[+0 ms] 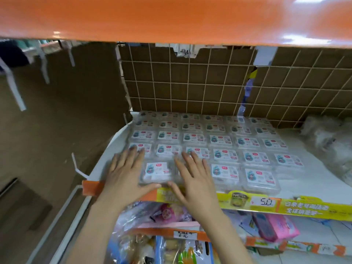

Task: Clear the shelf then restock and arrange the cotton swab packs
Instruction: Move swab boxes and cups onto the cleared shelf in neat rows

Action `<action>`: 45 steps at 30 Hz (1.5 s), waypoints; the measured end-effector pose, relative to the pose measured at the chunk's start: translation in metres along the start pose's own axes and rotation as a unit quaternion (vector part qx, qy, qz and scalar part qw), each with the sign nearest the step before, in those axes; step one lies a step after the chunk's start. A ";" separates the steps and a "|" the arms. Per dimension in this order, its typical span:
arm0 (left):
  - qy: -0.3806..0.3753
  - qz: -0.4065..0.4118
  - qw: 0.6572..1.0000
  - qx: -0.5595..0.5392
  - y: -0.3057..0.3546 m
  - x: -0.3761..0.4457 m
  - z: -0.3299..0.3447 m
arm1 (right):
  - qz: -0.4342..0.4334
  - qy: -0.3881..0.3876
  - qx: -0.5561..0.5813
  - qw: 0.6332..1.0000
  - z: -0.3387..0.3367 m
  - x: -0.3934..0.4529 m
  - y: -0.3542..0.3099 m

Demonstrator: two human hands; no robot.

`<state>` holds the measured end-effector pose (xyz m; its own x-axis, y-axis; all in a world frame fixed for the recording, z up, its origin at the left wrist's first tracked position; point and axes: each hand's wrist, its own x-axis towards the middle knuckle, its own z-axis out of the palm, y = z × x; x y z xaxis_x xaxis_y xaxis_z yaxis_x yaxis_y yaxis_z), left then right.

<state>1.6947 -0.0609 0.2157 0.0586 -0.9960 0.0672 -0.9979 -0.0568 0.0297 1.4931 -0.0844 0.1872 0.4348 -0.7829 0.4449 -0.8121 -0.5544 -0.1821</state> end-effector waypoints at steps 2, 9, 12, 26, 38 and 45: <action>-0.019 -0.035 0.999 -0.014 -0.017 -0.002 -0.002 | -0.008 -0.009 0.003 1.000 0.009 0.009 -0.014; -0.030 -0.013 0.996 -0.087 -0.032 -0.001 0.006 | 0.010 -0.016 -0.025 0.999 0.022 0.016 -0.027; -0.006 -0.006 0.995 -0.104 -0.027 0.001 0.010 | 0.011 -0.027 -0.030 0.999 0.022 0.014 -0.023; -0.063 0.000 0.993 -0.100 -0.016 0.002 0.014 | 0.010 -0.075 -0.075 0.994 0.017 0.011 -0.013; -0.051 0.004 0.997 -0.066 -0.018 0.007 0.008 | -0.006 -0.104 -0.043 0.994 0.010 0.015 -0.011; -0.013 0.009 1.000 -0.002 -0.011 0.010 0.001 | -0.022 -0.068 -0.044 0.996 0.000 0.011 -0.004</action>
<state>1.7061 -0.0704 0.2155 0.0404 -0.9983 0.0420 -0.9987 -0.0390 0.0329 1.5007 -0.0910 0.1930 0.5156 -0.7922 0.3264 -0.8187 -0.5679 -0.0853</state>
